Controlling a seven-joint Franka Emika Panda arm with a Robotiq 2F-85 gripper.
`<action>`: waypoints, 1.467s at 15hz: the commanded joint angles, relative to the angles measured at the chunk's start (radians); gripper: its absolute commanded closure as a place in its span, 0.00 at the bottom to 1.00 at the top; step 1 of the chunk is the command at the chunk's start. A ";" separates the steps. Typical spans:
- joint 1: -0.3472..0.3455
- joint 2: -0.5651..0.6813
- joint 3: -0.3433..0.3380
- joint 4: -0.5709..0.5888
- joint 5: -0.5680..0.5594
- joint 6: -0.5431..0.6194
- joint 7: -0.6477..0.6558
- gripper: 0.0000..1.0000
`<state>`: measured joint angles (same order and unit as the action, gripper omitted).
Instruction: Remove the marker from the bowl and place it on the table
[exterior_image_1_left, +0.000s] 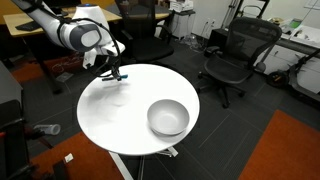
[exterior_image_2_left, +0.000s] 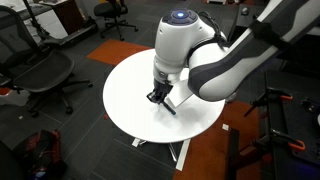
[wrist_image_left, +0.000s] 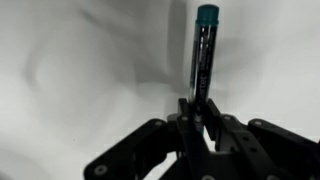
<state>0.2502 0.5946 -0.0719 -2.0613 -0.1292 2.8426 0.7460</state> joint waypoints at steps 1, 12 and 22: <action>0.025 0.028 -0.031 0.031 0.036 0.005 -0.033 0.75; 0.010 0.007 -0.020 0.044 0.092 -0.018 -0.073 0.00; 0.025 0.025 -0.034 0.055 0.105 -0.001 -0.065 0.00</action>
<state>0.2587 0.6192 -0.0898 -2.0068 -0.0539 2.8424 0.7041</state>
